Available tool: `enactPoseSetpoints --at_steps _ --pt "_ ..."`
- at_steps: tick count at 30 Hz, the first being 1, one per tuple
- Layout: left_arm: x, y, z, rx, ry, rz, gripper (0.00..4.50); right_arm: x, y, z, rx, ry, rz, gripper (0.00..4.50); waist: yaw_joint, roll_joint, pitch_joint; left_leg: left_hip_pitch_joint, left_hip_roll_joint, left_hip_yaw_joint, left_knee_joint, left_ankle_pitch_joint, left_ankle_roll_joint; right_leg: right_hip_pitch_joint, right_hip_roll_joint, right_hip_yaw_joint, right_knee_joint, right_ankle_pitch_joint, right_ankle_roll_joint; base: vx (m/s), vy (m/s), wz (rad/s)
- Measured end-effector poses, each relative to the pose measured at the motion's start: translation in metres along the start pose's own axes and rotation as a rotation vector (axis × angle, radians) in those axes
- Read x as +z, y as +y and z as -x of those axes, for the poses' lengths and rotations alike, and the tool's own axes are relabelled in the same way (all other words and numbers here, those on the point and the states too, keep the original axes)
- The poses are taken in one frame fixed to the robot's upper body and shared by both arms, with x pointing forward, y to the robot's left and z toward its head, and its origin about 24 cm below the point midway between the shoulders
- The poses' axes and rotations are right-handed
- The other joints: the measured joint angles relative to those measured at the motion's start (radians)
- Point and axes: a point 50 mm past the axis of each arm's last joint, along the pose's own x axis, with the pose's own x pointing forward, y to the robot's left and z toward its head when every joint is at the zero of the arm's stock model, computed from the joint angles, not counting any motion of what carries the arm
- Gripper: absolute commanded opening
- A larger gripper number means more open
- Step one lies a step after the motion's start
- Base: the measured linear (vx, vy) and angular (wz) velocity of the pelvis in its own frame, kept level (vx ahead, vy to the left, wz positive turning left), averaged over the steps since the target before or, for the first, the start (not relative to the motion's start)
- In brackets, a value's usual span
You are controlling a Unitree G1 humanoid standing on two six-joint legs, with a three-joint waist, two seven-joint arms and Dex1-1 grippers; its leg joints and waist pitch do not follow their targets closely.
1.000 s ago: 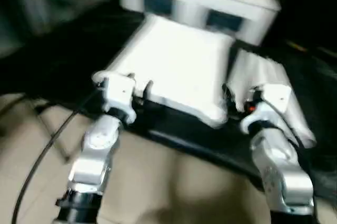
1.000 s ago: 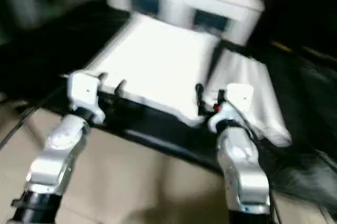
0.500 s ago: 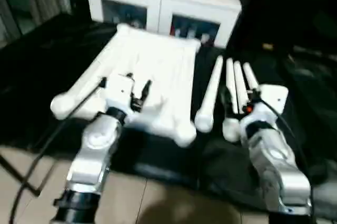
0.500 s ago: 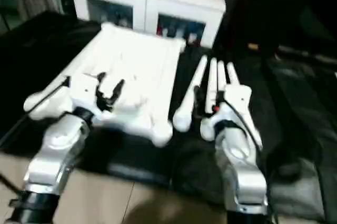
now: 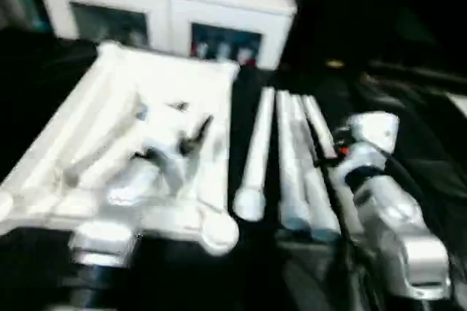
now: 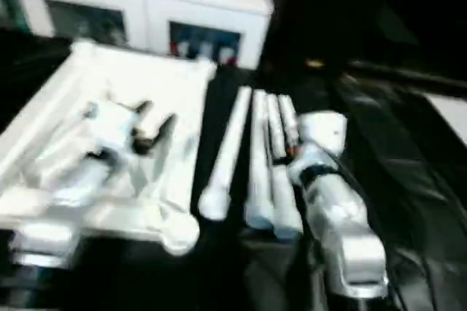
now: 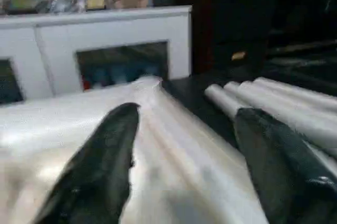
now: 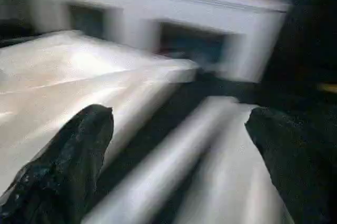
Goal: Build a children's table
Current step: Move to table
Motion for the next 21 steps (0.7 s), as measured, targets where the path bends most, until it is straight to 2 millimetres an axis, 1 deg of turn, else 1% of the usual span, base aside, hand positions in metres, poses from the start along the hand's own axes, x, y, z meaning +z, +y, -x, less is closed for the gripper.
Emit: enactPoseSetpoints --at_steps 1,2,3,4,5,6,8,9,12,14,16,19,21 --pt "0.001 0.000 0.001 -0.030 -0.006 0.004 3.46 0.002 0.001 0.002 0.041 0.007 0.022 4.50 0.008 -0.001 0.000 0.000 -0.006 0.002 -0.002 0.000 0.000 -0.001 -0.010 0.006 -0.010 -0.002 0.008 0.000 0.000 0.00" --pt "0.004 0.000 0.004 -0.097 -0.014 0.003 3.62 0.003 -0.001 0.007 0.086 0.018 0.055 4.50 0.022 -0.002 0.001 0.001 -0.008 0.013 -0.007 0.002 0.001 0.002 -0.016 0.012 -0.015 -0.003 0.027 0.000 0.000 0.00" --pt "0.005 0.000 0.006 -0.124 -0.019 0.003 3.69 0.003 -0.003 0.009 0.094 0.029 0.063 4.50 0.025 -0.003 0.001 0.004 -0.008 0.022 -0.018 0.011 0.000 0.002 -0.018 0.014 -0.016 0.000 0.027 0.000 0.000 0.00" --pt "0.008 0.000 0.008 -0.214 -0.010 -0.012 3.68 0.001 -0.004 0.012 0.136 0.052 0.072 4.50 0.032 -0.003 0.004 0.011 -0.005 0.036 -0.030 0.013 0.003 0.002 -0.022 0.014 -0.017 0.001 0.022 0.000 0.000 0.00" --pt "0.009 0.001 0.012 -0.290 0.016 -0.045 3.68 0.002 -0.006 0.015 0.170 0.072 0.086 4.50 0.033 -0.002 0.008 0.017 0.001 0.048 -0.037 0.017 0.004 0.004 -0.022 0.015 -0.018 0.001 0.016 -0.073 -0.021 -0.01" --pt "0.010 0.005 0.016 -0.359 0.050 -0.075 3.86 0.003 -0.009 0.017 0.198 0.089 0.105 4.50 0.032 -0.001 0.012 0.022 0.004 0.055 -0.042 0.018 -0.002 0.005 -0.023 0.016 -0.018 0.003 0.014 -0.073 -0.021 -0.01" --pt "0.012 0.012 0.023 -0.441 0.095 -0.104 4.09 0.006 -0.014 0.020 0.233 0.105 0.136 4.50 0.030 0.005 0.017 0.031 0.010 0.068 -0.046 0.021 -0.005 0.007 -0.026 0.016 -0.017 0.008 0.010 -0.079 -0.011 -0.06" --pt "0.012 0.011 0.023 -0.469 0.104 -0.104 4.09 0.007 -0.013 0.020 0.251 0.108 0.142 4.50 0.031 0.008 0.019 0.035 0.012 0.073 -0.046 0.021 -0.005 0.008 -0.027 0.016 -0.017 0.010 0.010 -0.078 -0.005 -0.08" --pt "0.011 0.007 0.025 -0.593 0.151 -0.109 4.09 0.012 -0.011 0.021 0.319 0.118 0.171 4.50 0.033 0.012 0.021 0.037 0.017 0.080 -0.048 0.021 -0.005 0.005 -0.027 0.016 -0.017 0.010 0.012 -0.070 0.000 -0.06" --pt "0.011 0.009 0.030 -0.658 0.198 -0.137 4.09 0.013 -0.013 0.024 0.361 0.144 0.191 4.50 0.035 0.011 0.021 0.037 0.019 0.082 -0.048 0.021 -0.007 0.004 -0.027 0.016 -0.017 0.016 0.012 0.000 0.000 0.00" --pt "0.010 0.013 0.035 -0.712 0.259 -0.173 4.09 0.008 -0.013 0.030 0.407 0.190 0.209 4.50 0.037 0.012 0.022 0.038 0.020 0.084 -0.048 0.022 -0.008 0.003 -0.027 0.015 -0.017 0.017 0.013 0.000 0.000 0.00" --pt "0.009 0.017 0.040 -0.759 0.323 -0.181 4.09 0.001 -0.011 0.035 0.453 0.237 0.210 4.50 0.039 0.013 0.022 0.038 0.023 0.088 -0.048 0.022 -0.008 0.001 -0.027 0.015 -0.017 0.020 0.010 0.000 0.000 0.00" --pt "0.009 0.020 0.044 -0.782 0.358 -0.176 4.09 0.001 -0.012 0.036 0.465 0.248 0.218 4.50 0.040 0.012 0.022 0.038 0.024 0.090 -0.048 0.023 -0.009 0.000 -0.027 0.015 -0.017 0.022 0.007 0.000 0.000 0.00"
